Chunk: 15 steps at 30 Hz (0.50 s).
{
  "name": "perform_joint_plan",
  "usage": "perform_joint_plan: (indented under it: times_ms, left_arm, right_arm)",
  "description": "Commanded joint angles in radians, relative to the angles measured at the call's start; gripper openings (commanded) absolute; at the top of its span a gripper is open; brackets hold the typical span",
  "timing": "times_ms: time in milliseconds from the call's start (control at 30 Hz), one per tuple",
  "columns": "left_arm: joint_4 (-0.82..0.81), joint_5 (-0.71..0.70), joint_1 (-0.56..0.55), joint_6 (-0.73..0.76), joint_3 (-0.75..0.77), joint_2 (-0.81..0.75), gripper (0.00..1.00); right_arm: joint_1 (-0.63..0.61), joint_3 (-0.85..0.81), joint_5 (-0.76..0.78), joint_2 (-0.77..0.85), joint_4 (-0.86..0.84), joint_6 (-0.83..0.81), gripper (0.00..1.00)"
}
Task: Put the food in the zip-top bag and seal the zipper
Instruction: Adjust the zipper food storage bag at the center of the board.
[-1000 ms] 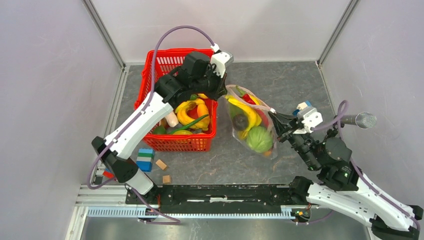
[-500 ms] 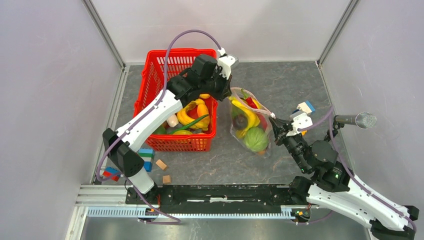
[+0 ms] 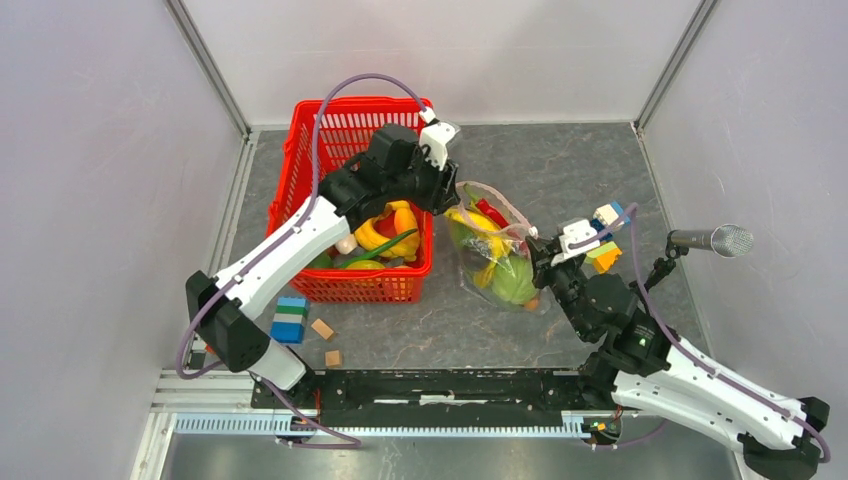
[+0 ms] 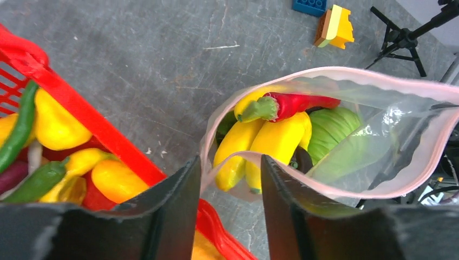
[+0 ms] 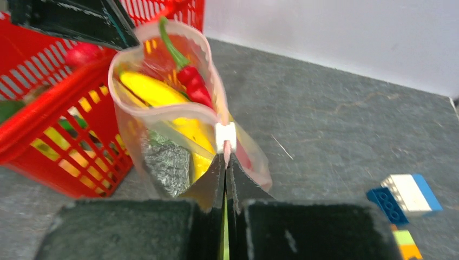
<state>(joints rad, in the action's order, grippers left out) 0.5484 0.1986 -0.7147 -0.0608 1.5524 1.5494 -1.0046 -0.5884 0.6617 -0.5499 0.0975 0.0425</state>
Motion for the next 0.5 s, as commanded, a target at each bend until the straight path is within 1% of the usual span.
perform_joint_plan:
  times_ms: [0, 33, 100, 267, 333, 367, 467]
  left_arm:
    - [-0.087, -0.028, 0.000, 0.009, 0.004, -0.083, 0.56]
    - [-0.086, -0.032, 0.000, 0.010, 0.010, -0.086, 0.64]
    - [-0.097, -0.028, 0.000, 0.012, 0.022, -0.089, 0.66]
    - [-0.127, 0.044, 0.000, -0.014, 0.041, -0.074, 0.63]
    - [-0.125, 0.066, 0.000, -0.040, 0.049, -0.056, 0.57]
    - [-0.122, 0.070, 0.000, -0.058, 0.052, -0.047, 0.56]
    - [-0.124, 0.067, 0.000, -0.132, 0.041, -0.023, 0.58]
  right_arm:
    - [0.001, 0.000, -0.106, 0.046, -0.125, -0.006, 0.00]
    - [0.001, -0.003, -0.117, 0.046, -0.121, -0.010, 0.00]
    - [0.001, -0.006, -0.134, 0.043, -0.115, -0.016, 0.00]
    - [0.001, -0.013, -0.164, 0.033, -0.117, -0.015, 0.00]
    - [0.001, -0.015, -0.175, 0.034, -0.122, -0.013, 0.00]
    - [0.001, -0.015, -0.179, 0.037, -0.126, -0.014, 0.00]
    - [0.001, -0.016, -0.184, 0.041, -0.129, -0.011, 0.00]
